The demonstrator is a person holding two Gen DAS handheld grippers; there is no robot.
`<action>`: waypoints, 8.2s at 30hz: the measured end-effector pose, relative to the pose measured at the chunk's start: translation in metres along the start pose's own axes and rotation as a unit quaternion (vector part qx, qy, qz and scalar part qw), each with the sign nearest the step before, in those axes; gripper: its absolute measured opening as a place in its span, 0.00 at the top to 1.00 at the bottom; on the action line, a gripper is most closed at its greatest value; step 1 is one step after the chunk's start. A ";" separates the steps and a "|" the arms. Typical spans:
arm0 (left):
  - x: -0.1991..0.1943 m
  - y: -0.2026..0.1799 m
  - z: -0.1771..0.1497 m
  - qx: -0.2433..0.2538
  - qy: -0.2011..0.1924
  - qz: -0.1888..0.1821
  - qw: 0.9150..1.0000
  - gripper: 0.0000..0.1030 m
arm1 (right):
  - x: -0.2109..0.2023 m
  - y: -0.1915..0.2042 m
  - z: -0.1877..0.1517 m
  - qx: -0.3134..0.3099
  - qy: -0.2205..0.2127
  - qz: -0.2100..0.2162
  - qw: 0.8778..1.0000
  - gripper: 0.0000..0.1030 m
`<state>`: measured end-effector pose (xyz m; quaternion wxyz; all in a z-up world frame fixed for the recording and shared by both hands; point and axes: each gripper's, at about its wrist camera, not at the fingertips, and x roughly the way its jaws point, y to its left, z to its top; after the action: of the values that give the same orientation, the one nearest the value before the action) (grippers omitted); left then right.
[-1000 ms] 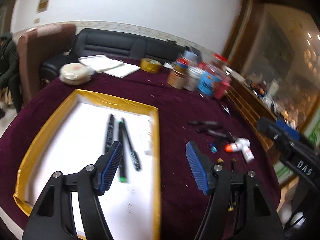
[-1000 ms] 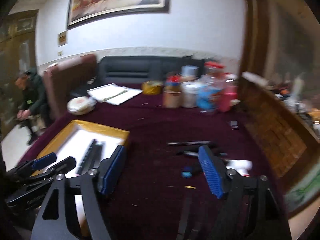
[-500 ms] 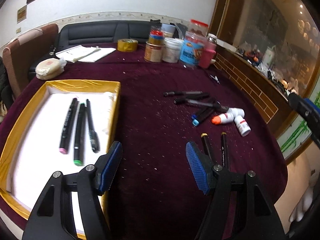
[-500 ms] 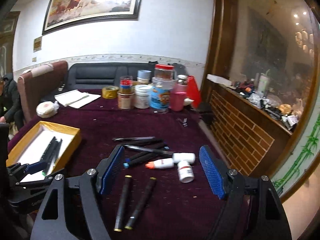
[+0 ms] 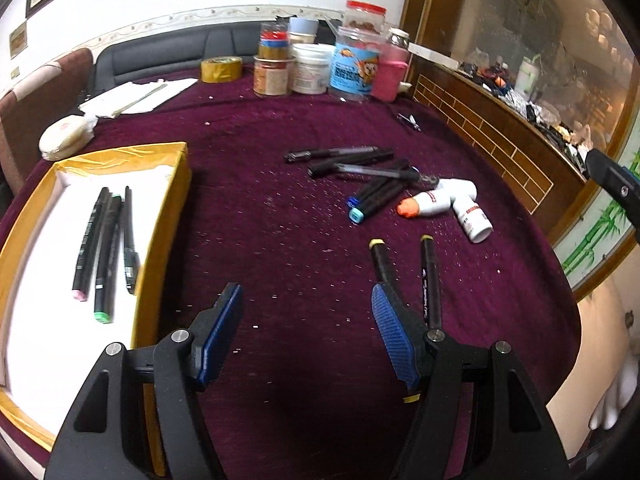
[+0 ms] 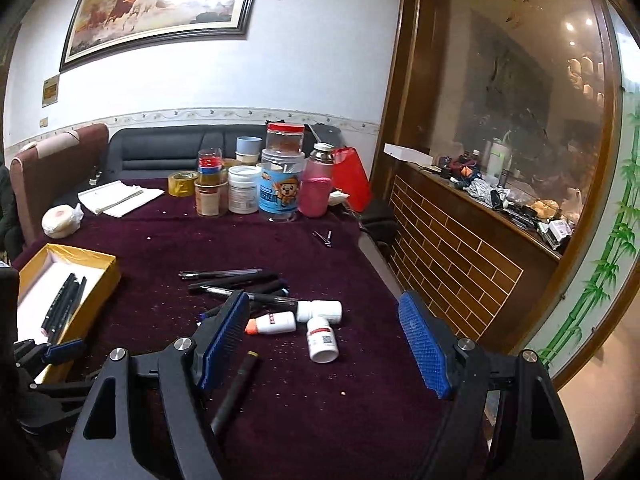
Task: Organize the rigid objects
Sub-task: 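Reach the left tool to a yellow-ended black marker and grasp it, then carry the marker into the tray with the left tool while the right tool grasps another yellow-capped marker, then open both tools over the tray to release the two yellow-capped markers, then move both open tools back to the loose pens and bottles, then close the left tool on the clear ballpoint pen and lift it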
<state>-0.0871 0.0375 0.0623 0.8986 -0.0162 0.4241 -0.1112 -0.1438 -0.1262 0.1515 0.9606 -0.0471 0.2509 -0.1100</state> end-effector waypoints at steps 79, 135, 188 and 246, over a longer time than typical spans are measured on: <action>0.053 -0.038 -0.005 0.075 0.049 -0.056 0.994 0.88 | 0.041 -0.007 -0.007 -0.036 0.045 -0.028 0.998 0.30; -0.030 0.277 0.031 -0.173 -0.009 -0.088 0.981 0.88 | 0.115 0.247 -0.002 0.054 0.294 0.469 0.831 0.87; -0.136 0.122 0.014 -0.099 -0.124 0.042 0.986 0.43 | 0.121 0.050 0.031 0.099 0.030 0.252 0.962 0.15; 0.109 -0.062 0.106 0.183 0.054 -0.056 0.980 0.82 | 0.202 -0.102 -0.038 0.205 0.089 0.154 0.963 0.15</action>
<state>0.0498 -0.0527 0.0554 0.8546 0.1304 0.4426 -0.2381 -0.0102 -0.2741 0.0381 0.9289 0.1996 0.3116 -0.0137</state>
